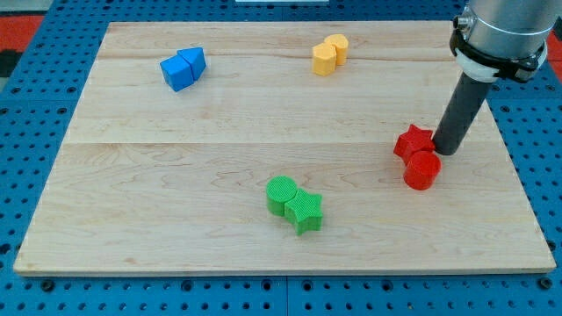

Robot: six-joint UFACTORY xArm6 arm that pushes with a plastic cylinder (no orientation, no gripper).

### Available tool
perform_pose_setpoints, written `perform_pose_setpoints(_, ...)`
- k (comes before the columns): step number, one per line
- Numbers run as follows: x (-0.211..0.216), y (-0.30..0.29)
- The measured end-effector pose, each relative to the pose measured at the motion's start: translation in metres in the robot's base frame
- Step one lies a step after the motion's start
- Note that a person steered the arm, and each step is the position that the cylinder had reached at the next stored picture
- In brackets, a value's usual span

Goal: Move the red star towards the center left

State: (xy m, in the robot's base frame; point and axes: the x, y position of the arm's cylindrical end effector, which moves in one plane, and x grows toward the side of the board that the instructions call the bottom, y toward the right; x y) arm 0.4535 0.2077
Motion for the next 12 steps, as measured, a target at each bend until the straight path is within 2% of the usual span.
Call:
perform_pose_setpoints(5, -0.02, 0.019)
perform_pose_setpoints(7, -0.073, 0.037)
perform_pose_setpoints(11, 0.011, -0.027)
perform_pose_setpoints(12, 0.011, -0.067)
